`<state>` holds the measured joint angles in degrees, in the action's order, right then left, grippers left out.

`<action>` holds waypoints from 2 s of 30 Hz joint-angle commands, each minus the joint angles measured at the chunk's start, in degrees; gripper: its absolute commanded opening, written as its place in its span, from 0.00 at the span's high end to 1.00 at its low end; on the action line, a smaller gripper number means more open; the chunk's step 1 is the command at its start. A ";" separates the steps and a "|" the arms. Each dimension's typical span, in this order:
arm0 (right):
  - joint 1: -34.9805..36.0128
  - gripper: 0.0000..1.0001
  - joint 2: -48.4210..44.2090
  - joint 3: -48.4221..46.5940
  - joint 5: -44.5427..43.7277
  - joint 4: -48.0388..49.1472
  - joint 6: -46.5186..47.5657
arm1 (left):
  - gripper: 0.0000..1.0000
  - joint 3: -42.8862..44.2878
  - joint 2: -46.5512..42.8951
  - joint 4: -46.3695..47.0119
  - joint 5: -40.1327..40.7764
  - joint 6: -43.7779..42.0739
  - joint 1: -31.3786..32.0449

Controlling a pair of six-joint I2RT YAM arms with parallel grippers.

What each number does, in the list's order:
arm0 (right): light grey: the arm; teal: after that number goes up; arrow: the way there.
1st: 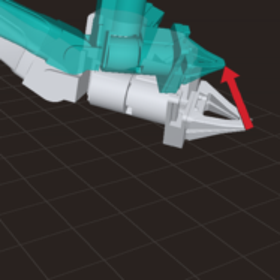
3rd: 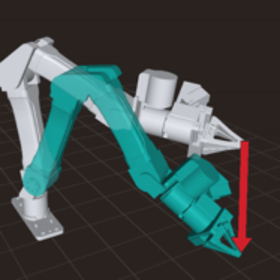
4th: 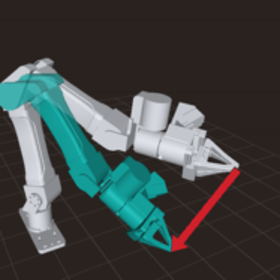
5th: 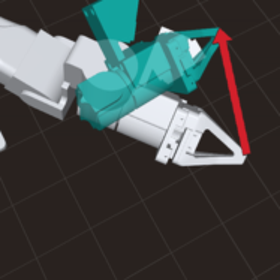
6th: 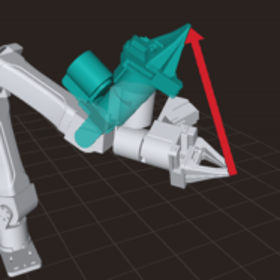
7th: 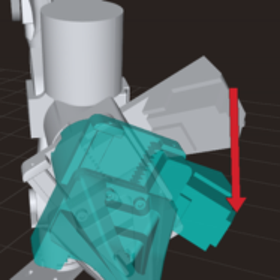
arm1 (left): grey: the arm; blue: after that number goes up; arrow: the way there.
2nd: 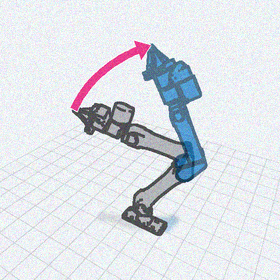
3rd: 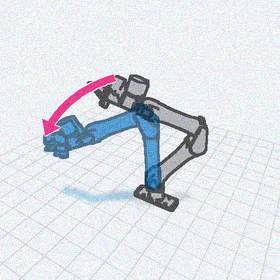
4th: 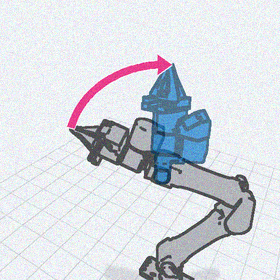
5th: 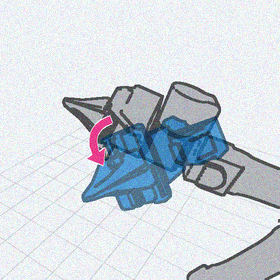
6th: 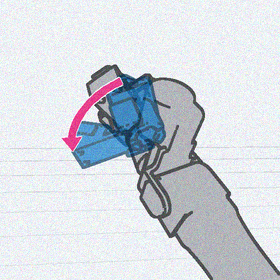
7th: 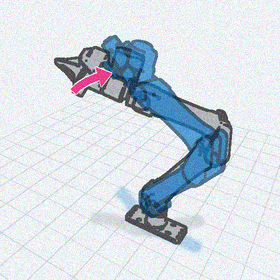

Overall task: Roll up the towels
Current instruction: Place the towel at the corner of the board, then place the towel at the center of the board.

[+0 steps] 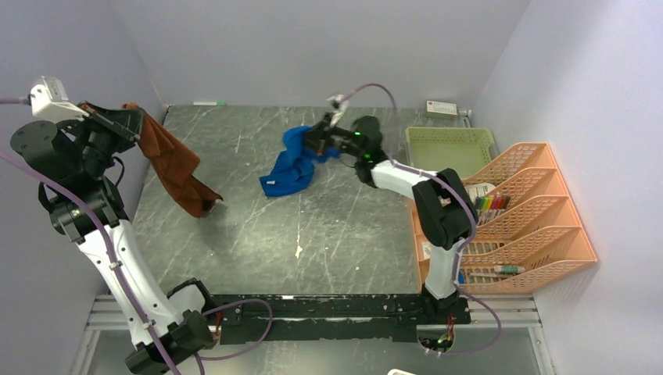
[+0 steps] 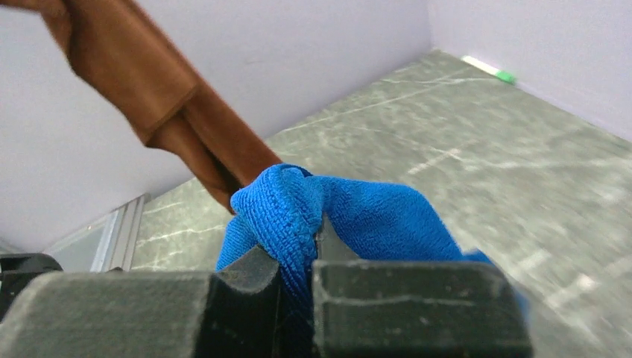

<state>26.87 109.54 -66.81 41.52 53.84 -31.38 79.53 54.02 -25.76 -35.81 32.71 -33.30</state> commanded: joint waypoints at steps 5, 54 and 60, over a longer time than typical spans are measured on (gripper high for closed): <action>18.05 1.00 9.80 -21.22 -7.68 -21.12 10.86 | 0.93 7.99 2.76 21.88 22.63 14.27 -0.25; 3.97 0.00 -42.66 25.53 -39.68 -30.45 16.54 | 0.04 -23.57 10.06 -2.38 57.16 12.81 43.76; 3.97 0.00 -40.89 23.73 -37.12 -31.61 16.15 | 0.04 -35.82 15.14 -7.21 61.84 20.83 43.51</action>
<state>31.16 68.66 -41.47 2.22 21.43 -14.48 50.81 62.15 -25.12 18.22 48.40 9.98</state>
